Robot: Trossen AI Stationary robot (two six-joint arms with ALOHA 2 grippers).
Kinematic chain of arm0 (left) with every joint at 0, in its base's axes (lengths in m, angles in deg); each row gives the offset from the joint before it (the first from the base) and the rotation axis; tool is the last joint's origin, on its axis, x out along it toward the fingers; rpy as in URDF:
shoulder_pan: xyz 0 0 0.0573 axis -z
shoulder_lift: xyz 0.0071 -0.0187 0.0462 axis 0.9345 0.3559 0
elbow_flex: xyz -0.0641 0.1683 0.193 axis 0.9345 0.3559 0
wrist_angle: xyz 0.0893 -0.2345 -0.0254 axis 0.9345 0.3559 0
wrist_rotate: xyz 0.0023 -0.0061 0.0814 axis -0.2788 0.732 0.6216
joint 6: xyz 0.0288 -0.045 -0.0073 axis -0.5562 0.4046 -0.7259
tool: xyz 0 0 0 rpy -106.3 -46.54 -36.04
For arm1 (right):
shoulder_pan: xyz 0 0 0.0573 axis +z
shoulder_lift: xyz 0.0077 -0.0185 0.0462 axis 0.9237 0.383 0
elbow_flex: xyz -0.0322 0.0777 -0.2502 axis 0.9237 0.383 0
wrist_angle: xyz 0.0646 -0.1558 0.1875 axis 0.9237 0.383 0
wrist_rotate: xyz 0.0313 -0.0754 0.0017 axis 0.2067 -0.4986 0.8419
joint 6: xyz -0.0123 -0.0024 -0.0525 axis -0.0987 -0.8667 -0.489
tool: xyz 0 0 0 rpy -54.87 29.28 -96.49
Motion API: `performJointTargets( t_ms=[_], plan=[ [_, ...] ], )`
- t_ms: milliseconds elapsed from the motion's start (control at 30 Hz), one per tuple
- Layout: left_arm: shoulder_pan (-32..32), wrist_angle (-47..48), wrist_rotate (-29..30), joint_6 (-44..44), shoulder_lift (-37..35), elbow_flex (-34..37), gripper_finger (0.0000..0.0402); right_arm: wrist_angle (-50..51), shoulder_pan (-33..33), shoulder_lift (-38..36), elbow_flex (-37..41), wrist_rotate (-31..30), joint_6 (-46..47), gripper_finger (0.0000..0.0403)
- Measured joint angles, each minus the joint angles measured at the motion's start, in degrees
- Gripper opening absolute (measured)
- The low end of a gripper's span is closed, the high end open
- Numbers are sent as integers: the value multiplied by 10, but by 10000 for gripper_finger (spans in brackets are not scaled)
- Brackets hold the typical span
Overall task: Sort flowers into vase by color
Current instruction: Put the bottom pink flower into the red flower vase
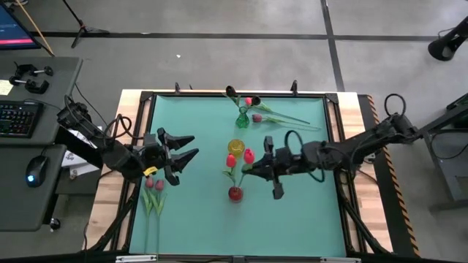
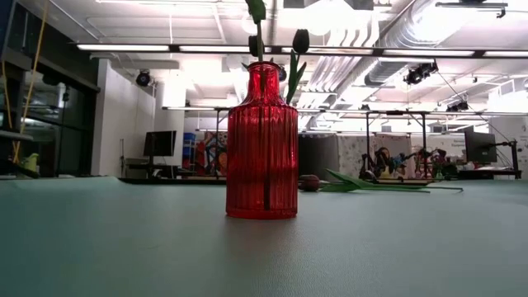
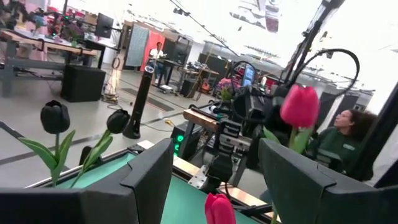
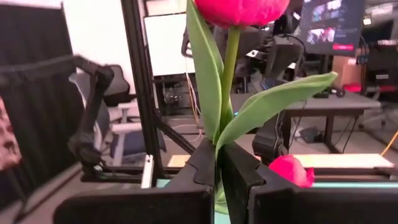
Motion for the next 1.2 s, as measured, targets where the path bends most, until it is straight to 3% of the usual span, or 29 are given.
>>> performJointTargets(
  t_ms=[400,633,900,1033,1200],
  plan=[
    [0,0,5,0,0,0,225,-5,-21,24,0,6,-32,0],
    [0,1,5,0,0,0,225,32,-20,22,0,59,2,0],
    [0,1,5,0,0,0,225,47,-20,22,0,60,27,9],
    [0,1,5,0,0,0,225,49,-22,22,0,60,73,36],
    [0,1,5,0,0,0,225,87,-24,17,-1,60,131,126]
  ],
)
